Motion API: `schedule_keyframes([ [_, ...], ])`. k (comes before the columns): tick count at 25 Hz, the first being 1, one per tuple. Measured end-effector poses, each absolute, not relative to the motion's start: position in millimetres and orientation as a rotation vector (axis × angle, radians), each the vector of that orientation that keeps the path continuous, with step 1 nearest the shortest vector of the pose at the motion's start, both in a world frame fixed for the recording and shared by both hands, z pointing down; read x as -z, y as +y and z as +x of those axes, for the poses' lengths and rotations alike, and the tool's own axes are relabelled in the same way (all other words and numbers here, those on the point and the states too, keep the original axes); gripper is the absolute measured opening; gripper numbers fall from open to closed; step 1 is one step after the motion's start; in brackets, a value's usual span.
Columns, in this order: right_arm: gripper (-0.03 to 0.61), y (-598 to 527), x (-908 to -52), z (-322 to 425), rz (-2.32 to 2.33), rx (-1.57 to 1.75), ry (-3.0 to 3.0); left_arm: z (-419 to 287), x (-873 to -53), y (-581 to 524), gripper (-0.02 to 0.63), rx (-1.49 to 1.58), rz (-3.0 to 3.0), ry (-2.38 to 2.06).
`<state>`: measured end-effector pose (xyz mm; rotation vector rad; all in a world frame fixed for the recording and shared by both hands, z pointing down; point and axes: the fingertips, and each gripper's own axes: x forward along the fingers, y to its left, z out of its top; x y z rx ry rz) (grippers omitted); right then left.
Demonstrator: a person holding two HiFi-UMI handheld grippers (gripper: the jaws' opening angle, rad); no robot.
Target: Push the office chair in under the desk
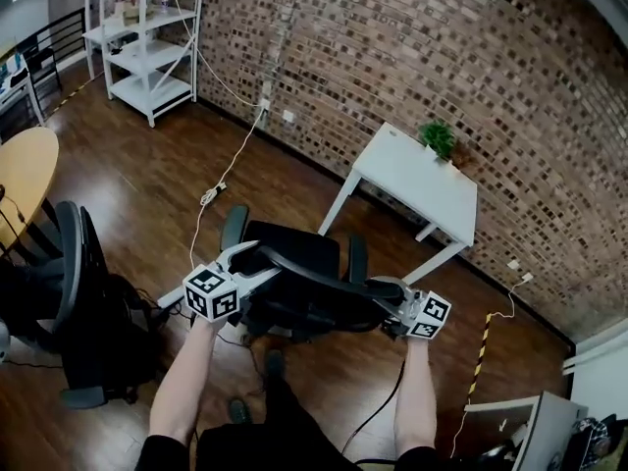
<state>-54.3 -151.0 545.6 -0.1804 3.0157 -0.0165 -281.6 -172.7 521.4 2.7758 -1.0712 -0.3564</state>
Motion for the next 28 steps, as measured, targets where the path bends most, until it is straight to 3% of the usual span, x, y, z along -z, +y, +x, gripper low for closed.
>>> schedule_keyframes([
  [12,0.103,-24.7,-529.8,-9.1,-0.463,0.053,2.902,-226.5,-500.7,-107.2,0.449,0.354,2.772,-0.894],
  [28,0.103,55.0,-534.0,147.8,-0.667,0.03,2.849,-54.3,-517.7,-44.6,0.449,0.305,2.796,-0.748],
])
